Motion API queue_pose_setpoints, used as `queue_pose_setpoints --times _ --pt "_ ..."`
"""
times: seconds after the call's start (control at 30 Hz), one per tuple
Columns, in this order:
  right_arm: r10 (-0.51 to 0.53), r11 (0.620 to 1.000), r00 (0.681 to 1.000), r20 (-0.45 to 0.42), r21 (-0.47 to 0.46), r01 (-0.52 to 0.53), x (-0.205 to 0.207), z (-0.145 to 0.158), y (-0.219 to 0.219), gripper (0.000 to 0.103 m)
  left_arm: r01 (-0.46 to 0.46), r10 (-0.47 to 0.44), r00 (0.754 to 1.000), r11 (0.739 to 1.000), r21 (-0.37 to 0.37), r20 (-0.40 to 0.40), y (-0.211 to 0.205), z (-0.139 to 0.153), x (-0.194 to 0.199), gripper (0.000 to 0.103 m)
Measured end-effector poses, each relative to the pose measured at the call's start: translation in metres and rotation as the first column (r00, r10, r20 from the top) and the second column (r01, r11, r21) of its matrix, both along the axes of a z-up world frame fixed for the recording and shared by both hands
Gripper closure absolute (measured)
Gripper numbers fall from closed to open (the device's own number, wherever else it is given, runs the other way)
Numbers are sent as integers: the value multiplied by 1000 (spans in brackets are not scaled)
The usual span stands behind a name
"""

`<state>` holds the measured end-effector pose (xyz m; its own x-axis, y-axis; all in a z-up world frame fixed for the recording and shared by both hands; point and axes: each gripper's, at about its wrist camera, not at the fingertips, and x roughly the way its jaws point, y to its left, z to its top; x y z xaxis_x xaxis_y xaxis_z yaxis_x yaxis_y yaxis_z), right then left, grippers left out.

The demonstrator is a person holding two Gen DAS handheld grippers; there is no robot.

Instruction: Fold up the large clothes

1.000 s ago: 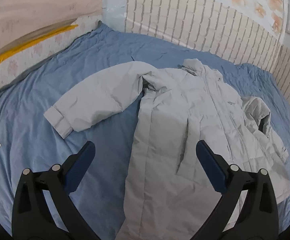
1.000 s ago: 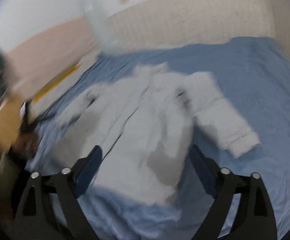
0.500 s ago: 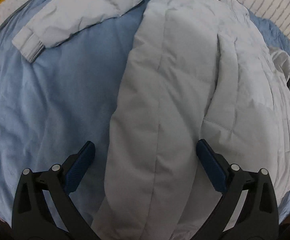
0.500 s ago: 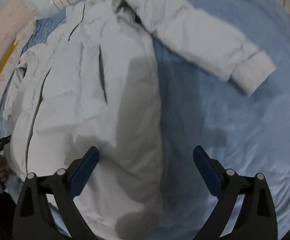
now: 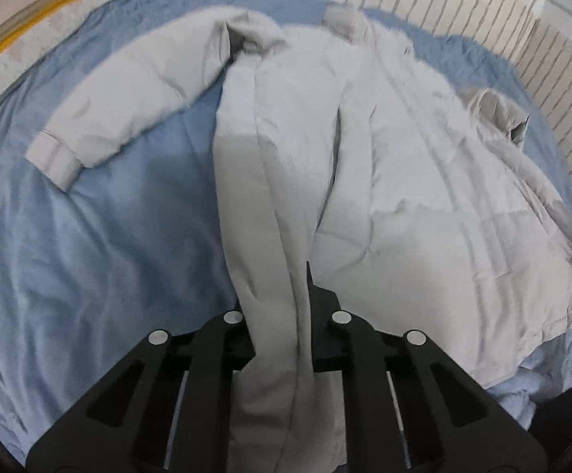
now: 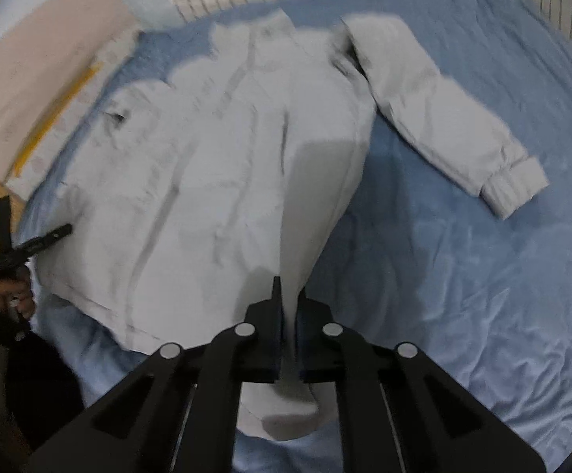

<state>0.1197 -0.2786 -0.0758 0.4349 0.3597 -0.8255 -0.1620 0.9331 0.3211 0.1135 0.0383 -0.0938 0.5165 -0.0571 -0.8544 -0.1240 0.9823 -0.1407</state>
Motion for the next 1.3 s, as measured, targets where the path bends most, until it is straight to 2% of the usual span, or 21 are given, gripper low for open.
queue_pose_setpoints --times 0.1,0.17,0.23,0.33,0.4,0.47,0.53,0.57,0.6,0.63,0.7,0.8,0.9,0.97,1.0,1.1,1.2,1.23,1.3 --pt "94 990 996 5 -105 -93 -32 18 17 99 18 -19 999 1000 24 28 1 16 -21 95" --pt "145 974 989 -9 -175 -145 -45 27 25 99 60 -62 996 998 31 65 -5 35 -42 95" --pt "183 958 983 -16 -222 -182 -59 40 26 99 103 -109 989 992 70 98 -13 54 -59 95" --pt "230 929 973 -24 -294 -226 -76 58 27 99 138 -147 982 987 77 117 -15 74 -73 95" --pt "244 918 969 -37 -312 -243 -81 63 29 96 159 -169 979 983 87 117 -18 83 -79 91" --pt "234 922 972 -37 -309 -233 -78 63 22 90 142 -149 983 987 69 108 -10 87 -80 83" --pt "179 939 984 17 -303 -166 -76 73 8 59 124 -129 987 991 55 101 -3 91 -77 71" --pt "124 952 990 63 -289 -101 -72 80 -4 27 83 -92 988 994 74 123 -1 96 -77 44" --pt "76 960 992 98 -275 -46 -70 88 -10 19 21 -39 986 994 110 161 3 106 -72 15" --pt "-1 971 990 140 -236 35 -64 96 -25 19 -38 10 979 990 134 204 11 115 -71 7" --pt "-122 975 974 191 -160 154 -53 106 -48 18 -99 62 967 985 143 246 22 130 -64 6" --pt "-342 933 910 233 -33 359 -25 111 -88 12 -146 113 948 985 89 297 37 151 -38 3" --pt "-562 827 811 164 117 550 14 90 -133 12 -175 149 937 983 54 316 41 155 -11 3" --pt "-638 769 761 117 134 625 32 71 -147 12 -185 170 938 983 21 303 37 149 20 3" --pt "-658 752 747 95 127 647 43 59 -152 12 -185 176 938 983 2 299 36 144 31 3" --pt "-684 729 729 25 58 682 74 10 -161 12 -191 186 941 982 -13 283 24 121 54 3" --pt "-672 737 740 -28 77 672 93 -43 -170 12 -189 179 944 982 9 279 20 87 77 3" --pt "-685 726 726 -59 35 687 101 -61 -177 12 -190 177 944 981 22 279 21 77 82 3" --pt "-701 711 709 -71 -5 703 111 -79 -186 12 -194 165 955 976 99 245 23 45 103 3"
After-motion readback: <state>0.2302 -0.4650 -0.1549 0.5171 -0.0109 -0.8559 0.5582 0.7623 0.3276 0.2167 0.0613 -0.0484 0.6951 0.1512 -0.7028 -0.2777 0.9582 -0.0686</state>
